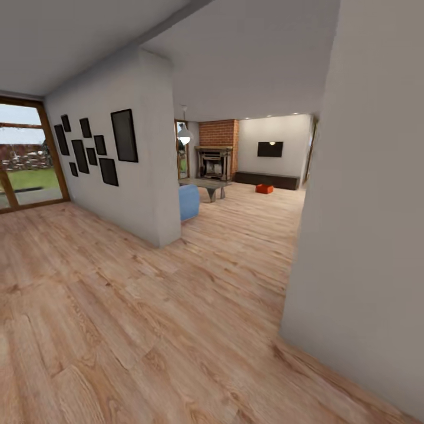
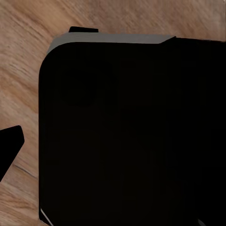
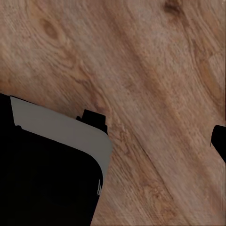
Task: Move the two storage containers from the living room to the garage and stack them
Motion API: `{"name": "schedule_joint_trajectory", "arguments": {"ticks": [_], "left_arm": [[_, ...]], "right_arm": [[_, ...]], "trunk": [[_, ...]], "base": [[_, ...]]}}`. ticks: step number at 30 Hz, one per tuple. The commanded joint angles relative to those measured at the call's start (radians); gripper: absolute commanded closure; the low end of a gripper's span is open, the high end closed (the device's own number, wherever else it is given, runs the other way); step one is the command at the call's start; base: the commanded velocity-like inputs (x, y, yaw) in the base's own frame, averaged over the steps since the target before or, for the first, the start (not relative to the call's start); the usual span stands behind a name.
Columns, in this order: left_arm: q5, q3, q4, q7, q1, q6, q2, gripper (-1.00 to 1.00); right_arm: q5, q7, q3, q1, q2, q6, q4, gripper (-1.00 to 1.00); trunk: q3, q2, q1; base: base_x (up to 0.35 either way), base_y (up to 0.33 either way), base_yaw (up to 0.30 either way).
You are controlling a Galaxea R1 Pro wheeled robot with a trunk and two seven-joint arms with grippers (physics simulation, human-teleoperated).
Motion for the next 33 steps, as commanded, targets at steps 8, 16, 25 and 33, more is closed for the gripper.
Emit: {"name": "schedule_joint_trajectory", "arguments": {"ticks": [8, 16, 25, 33], "left_arm": [[0.008, 0.000, 0.000, 0.001, 0.000, -0.002, 0.000, -1.00], [0.008, 0.000, 0.000, 0.001, 0.000, -0.002, -0.001, -1.00], [0.008, 0.000, 0.000, -0.001, 0.000, -0.001, -0.001, -1.00], [0.008, 0.000, 0.000, -0.001, 0.000, 0.000, -0.001, -1.00]], "right_arm": [[-0.009, 0.000, 0.009, -0.001, 0.000, -0.005, 0.003, -1.00], [-0.009, 0.000, 0.009, -0.001, 0.000, -0.005, 0.003, -1.00], [-0.002, -0.002, 0.018, -0.001, 0.005, -0.004, 0.002, -1.00], [0.000, -0.002, 0.019, -0.001, 0.031, -0.006, 0.002, -1.00]], "trunk": [[-0.001, 0.000, 0.001], [-0.001, 0.000, 0.001], [-0.001, 0.000, 0.001], [-0.001, 0.000, 0.001]], "base": [[0.323, 0.000, 0.216], [0.323, 0.000, 0.015], [0.323, 0.000, 0.000], [0.323, 0.000, 0.000]]}}
